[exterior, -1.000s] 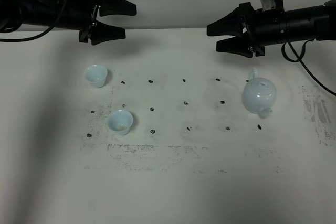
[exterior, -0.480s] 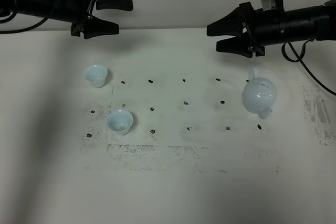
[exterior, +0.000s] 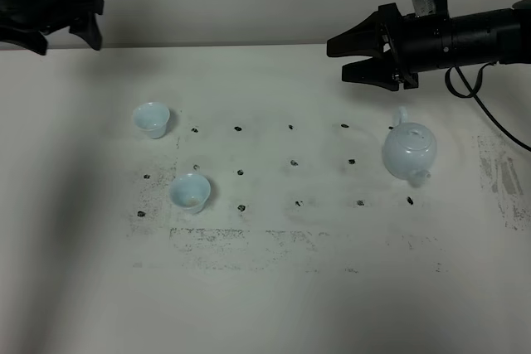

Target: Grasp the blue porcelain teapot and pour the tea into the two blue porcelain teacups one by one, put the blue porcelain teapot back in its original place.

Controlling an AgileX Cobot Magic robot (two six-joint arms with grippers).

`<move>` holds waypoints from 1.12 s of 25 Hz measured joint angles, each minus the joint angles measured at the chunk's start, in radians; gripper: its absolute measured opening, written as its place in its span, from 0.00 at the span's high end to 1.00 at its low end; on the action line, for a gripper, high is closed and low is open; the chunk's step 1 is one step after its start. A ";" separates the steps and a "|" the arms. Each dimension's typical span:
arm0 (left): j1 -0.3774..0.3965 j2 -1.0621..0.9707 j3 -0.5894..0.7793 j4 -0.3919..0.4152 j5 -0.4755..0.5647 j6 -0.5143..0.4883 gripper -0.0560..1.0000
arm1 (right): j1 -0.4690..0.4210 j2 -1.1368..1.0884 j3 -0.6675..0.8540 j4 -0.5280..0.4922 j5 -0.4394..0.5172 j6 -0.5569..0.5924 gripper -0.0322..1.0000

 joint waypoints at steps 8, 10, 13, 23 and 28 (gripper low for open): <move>0.000 -0.082 0.004 0.121 0.001 -0.013 0.31 | 0.000 0.000 0.000 -0.002 0.000 0.001 0.39; 0.000 -0.117 0.033 0.127 0.001 -0.013 0.31 | 0.000 0.000 0.000 -0.004 0.000 0.001 0.39; 0.003 -0.196 0.119 0.128 0.001 -0.013 0.31 | 0.000 0.000 0.000 -0.020 0.000 0.001 0.39; 0.002 -0.700 0.702 0.130 0.000 0.020 0.32 | 0.000 0.000 0.000 -0.039 0.000 0.004 0.39; 0.002 -1.028 1.026 0.130 0.000 0.024 0.34 | 0.000 0.000 0.000 -0.040 0.000 0.004 0.39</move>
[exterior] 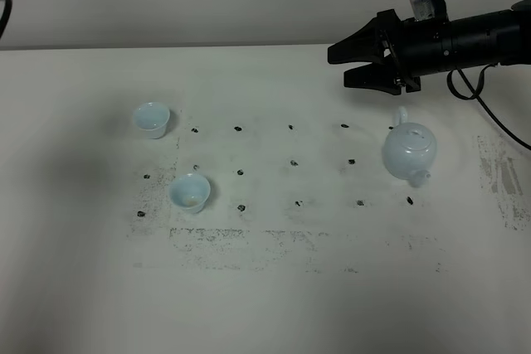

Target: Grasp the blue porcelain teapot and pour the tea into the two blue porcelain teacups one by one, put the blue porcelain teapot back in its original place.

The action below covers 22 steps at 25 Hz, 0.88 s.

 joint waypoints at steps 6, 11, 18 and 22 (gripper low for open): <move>0.000 -0.357 0.336 0.000 0.000 -0.011 0.34 | 0.000 0.000 0.000 0.000 0.000 0.000 0.40; 0.000 -0.623 0.561 -0.003 -0.067 -0.096 0.32 | 0.000 0.000 0.000 0.000 0.000 0.000 0.40; 0.000 -0.862 0.705 0.023 -0.106 -0.176 0.30 | 0.000 0.000 0.000 -0.010 0.000 0.000 0.40; 0.000 -0.936 0.720 0.023 -0.126 -0.154 0.30 | 0.000 0.000 0.000 -0.012 0.000 0.000 0.40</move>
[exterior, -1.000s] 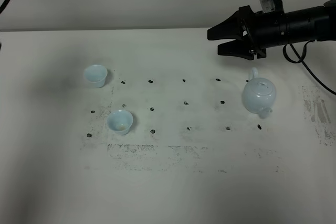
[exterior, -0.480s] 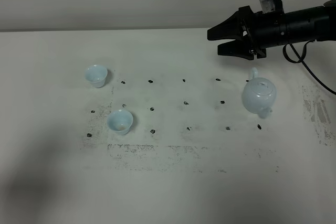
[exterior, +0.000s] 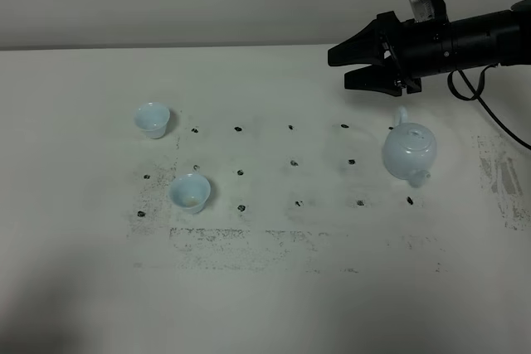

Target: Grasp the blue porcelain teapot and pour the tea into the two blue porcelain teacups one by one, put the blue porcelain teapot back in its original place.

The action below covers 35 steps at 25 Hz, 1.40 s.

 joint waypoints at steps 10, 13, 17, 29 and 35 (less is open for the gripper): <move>0.000 -0.043 0.000 0.000 -0.007 0.006 0.30 | 0.000 0.000 0.000 -0.001 0.000 0.001 0.40; 0.000 -0.067 0.000 0.000 -0.007 0.007 0.30 | 0.000 0.000 0.000 -0.001 0.000 0.003 0.40; 0.018 -0.161 0.000 0.001 -0.007 0.007 0.30 | 0.000 0.000 0.000 -0.001 0.000 0.003 0.40; 0.055 -0.289 -0.001 0.000 0.002 0.008 0.30 | 0.047 -0.001 -0.292 -0.511 0.003 0.295 0.40; 0.057 -0.289 -0.001 -0.001 0.002 0.008 0.30 | 0.125 0.000 -0.356 -0.814 0.004 0.460 0.40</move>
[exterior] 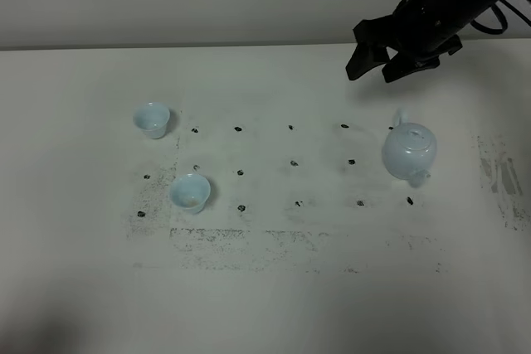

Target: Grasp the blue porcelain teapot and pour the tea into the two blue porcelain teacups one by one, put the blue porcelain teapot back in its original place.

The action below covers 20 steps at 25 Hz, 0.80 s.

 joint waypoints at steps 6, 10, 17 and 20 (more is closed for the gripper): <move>0.000 0.000 0.000 -0.001 0.000 0.000 0.30 | 0.066 0.000 -0.002 -0.130 0.003 0.020 0.40; 0.000 0.000 0.000 -0.002 0.000 0.000 0.30 | 0.067 -0.045 -0.002 -0.205 0.005 0.042 0.40; 0.000 0.000 0.000 -0.002 0.000 0.000 0.30 | 0.067 -0.344 0.245 -0.307 -0.001 0.082 0.40; 0.000 0.000 0.000 -0.002 0.000 0.000 0.30 | 0.067 -0.475 0.442 -0.308 0.007 0.080 0.40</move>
